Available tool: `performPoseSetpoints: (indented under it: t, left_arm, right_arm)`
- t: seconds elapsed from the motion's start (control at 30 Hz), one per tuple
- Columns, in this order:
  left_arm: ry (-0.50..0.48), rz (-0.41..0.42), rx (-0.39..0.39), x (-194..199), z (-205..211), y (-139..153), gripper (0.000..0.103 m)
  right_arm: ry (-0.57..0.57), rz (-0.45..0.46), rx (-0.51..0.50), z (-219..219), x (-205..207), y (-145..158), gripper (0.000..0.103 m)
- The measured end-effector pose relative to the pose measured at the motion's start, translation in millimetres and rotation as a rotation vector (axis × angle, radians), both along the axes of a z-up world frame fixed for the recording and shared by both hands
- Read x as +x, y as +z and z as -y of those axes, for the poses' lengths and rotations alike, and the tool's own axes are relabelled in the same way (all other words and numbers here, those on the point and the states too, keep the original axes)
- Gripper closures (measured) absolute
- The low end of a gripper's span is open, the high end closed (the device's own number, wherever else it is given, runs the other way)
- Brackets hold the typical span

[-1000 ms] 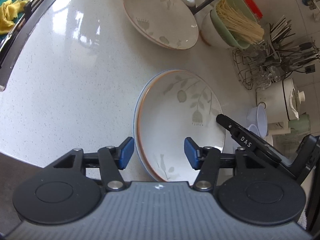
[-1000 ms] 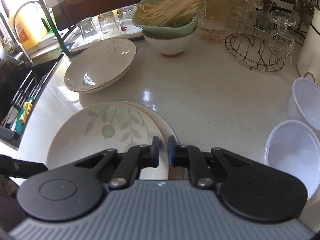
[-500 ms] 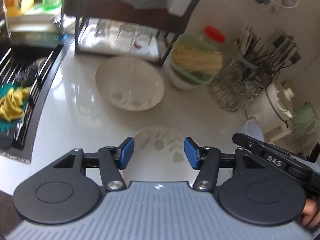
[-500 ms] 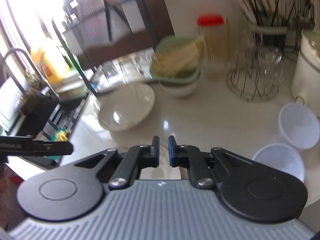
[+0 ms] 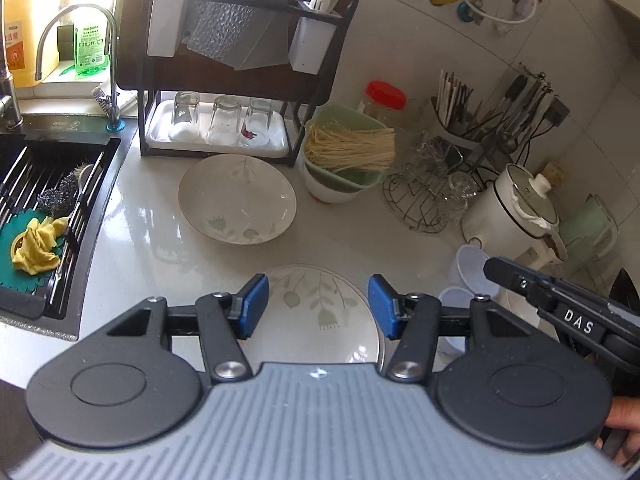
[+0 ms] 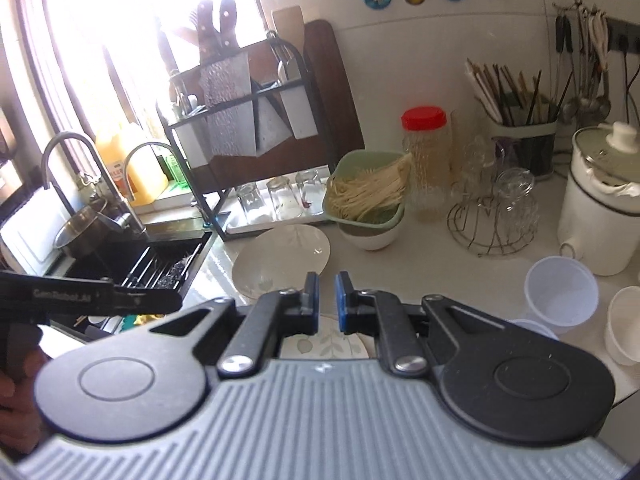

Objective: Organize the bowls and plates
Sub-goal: 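Withdraw both grippers and move toward the second leaf plate by the rack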

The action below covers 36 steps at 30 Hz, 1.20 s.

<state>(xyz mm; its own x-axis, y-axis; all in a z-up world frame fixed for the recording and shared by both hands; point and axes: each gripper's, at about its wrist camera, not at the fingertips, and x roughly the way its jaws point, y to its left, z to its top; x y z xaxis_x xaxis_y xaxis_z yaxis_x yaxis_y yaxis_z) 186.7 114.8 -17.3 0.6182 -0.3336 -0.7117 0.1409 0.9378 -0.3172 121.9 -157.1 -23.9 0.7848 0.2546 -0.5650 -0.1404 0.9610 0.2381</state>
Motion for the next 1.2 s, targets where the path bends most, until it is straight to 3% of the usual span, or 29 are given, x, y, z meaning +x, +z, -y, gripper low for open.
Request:
performPoseSetpoints:
  t: [0.2, 0.5, 0.93, 1.2]
  left_arm:
    - [0.034, -0.007, 0.008, -16.9, -2.2, 2.9, 0.042]
    - [-0.001, -0.002, 0.033, -28.7, 9.1, 9.7, 0.042]
    - [-0.03, -0.029, 0.069, -27.3, 8.8, -5.4, 0.042]
    - [0.061, -0.043, 0.092, -33.1, 13.1, -25.1, 0.042]
  right_arm:
    - [-0.015, 0.011, -0.018, 3.9, -22.3, 4.5, 0.091]
    - [-0.048, 0.014, -0.011, 10.8, -44.8, 7.4, 0.091]
    - [-0.091, -0.003, -0.002, 8.8, -49.1, -5.5, 0.091]
    - [-0.022, 0.005, -0.024, 20.3, -45.8, -18.6, 0.09]
